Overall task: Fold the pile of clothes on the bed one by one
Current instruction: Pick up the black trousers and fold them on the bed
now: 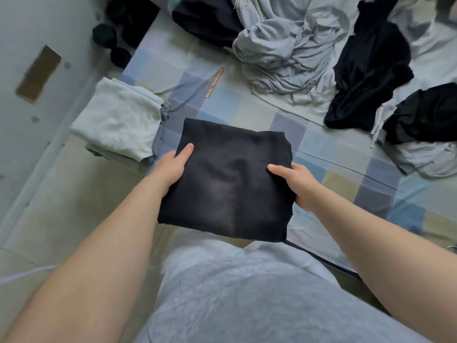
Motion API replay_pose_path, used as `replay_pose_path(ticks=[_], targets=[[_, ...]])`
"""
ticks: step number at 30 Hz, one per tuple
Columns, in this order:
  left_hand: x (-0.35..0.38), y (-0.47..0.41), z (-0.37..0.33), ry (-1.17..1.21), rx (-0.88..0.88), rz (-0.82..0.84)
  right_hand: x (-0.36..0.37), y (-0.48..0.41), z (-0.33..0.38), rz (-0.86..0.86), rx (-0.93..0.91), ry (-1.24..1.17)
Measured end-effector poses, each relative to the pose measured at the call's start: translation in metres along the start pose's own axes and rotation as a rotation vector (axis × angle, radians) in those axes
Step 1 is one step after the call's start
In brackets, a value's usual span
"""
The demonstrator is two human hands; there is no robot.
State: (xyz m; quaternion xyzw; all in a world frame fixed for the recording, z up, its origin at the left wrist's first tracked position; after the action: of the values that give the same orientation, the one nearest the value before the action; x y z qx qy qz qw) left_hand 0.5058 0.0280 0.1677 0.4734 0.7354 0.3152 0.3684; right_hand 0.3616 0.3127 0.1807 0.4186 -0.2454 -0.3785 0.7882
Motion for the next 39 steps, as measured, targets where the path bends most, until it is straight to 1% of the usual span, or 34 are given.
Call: replay_pose_path(ticks=[4,6,9,13,17,21,26,29,34,36,39], targets=[[-0.088,-0.039,-0.004,0.104,0.045,-0.045,0.08,-0.048,0.053,-0.014,-0.048,0.031],[-0.139,-0.066,-0.004,0.105,0.061,-0.062,0.128,-0.077,0.075,-0.028,-0.058,0.035],[-0.218,-0.109,0.005,0.05,0.039,-0.089,0.201,-0.122,0.092,-0.064,-0.033,0.022],[-0.307,-0.177,0.01,0.024,0.012,-0.063,0.281,-0.187,0.109,-0.098,0.012,-0.034],[-0.366,-0.243,0.006,-0.052,0.005,-0.036,0.337,-0.249,0.114,-0.118,0.027,-0.084],[-0.4,-0.295,0.011,-0.156,0.0,-0.06,0.375,-0.301,0.105,-0.126,0.044,-0.098],[-0.411,-0.339,0.046,-0.23,-0.013,-0.098,0.406,-0.345,0.069,-0.102,0.097,-0.081],[-0.408,-0.342,0.064,-0.175,0.006,-0.14,0.407,-0.349,0.054,-0.144,0.084,-0.075],[-0.41,-0.331,0.052,-0.114,0.134,-0.236,0.4,-0.329,0.068,-0.221,-0.033,-0.075],[-0.409,-0.332,0.044,-0.131,0.159,-0.221,0.398,-0.327,0.076,-0.248,-0.05,-0.059],[-0.406,-0.345,0.046,-0.182,0.093,-0.158,0.399,-0.338,0.075,-0.228,0.047,0.017]])
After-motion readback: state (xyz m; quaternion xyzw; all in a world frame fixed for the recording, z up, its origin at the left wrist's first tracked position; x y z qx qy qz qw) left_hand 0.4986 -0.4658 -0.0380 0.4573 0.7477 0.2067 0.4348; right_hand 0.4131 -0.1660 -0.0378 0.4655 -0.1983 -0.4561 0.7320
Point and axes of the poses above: each hand's wrist, its own y-axis away from the middle knuckle, its own x-axis out of the palm, z = x × y, the point moved 8 cm from there along -y, towards the middle knuckle, and after that the axes turned 7 degrees about z, right-handed, at the moved point
